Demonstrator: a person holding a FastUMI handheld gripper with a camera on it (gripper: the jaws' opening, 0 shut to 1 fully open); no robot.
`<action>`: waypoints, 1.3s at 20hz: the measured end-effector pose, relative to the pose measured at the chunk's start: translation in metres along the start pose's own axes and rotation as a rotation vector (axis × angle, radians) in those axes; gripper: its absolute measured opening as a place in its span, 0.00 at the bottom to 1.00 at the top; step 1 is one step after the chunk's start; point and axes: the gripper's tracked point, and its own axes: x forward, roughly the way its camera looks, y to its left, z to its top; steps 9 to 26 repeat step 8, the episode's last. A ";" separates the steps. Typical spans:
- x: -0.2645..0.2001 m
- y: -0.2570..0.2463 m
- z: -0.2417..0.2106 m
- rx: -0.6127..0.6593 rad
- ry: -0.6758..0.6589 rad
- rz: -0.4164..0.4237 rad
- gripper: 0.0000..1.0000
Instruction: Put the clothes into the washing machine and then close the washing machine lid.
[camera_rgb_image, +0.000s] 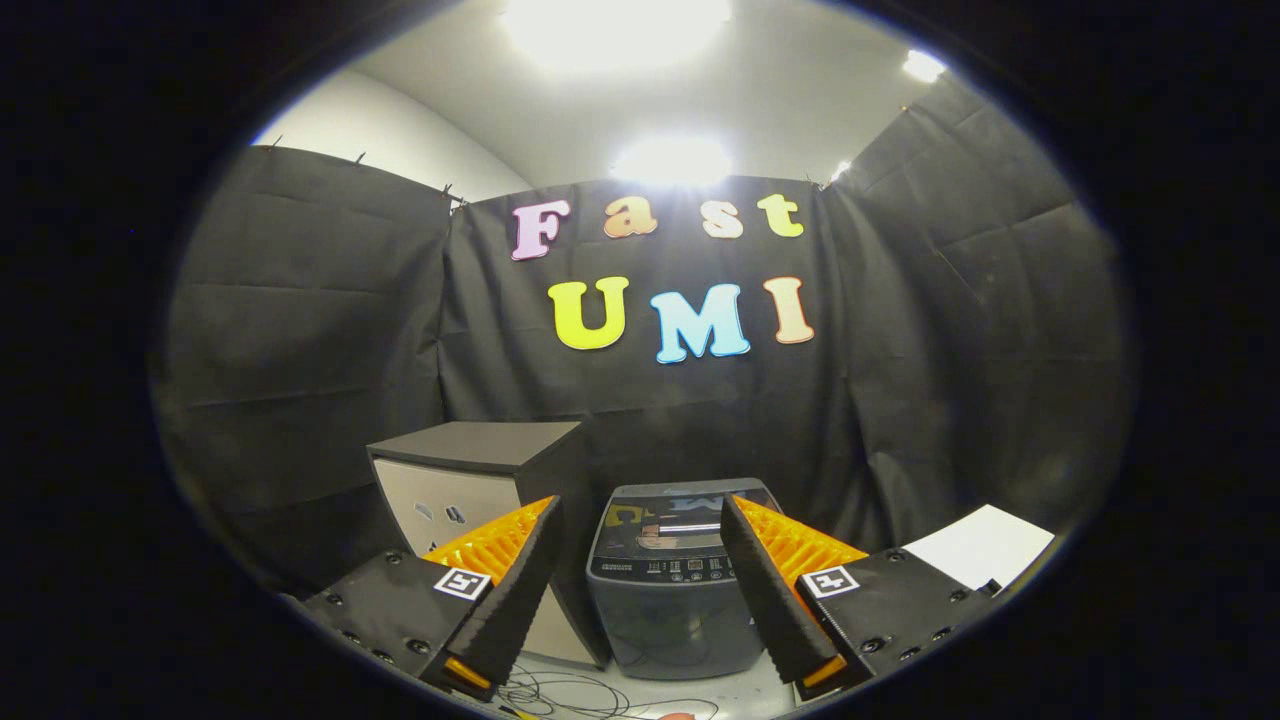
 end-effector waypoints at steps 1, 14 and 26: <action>-0.002 0.001 -0.001 -0.005 0.001 0.001 0.97; -0.013 0.007 -0.005 -0.034 0.006 0.017 0.97; -0.013 0.007 -0.005 -0.034 0.006 0.017 0.97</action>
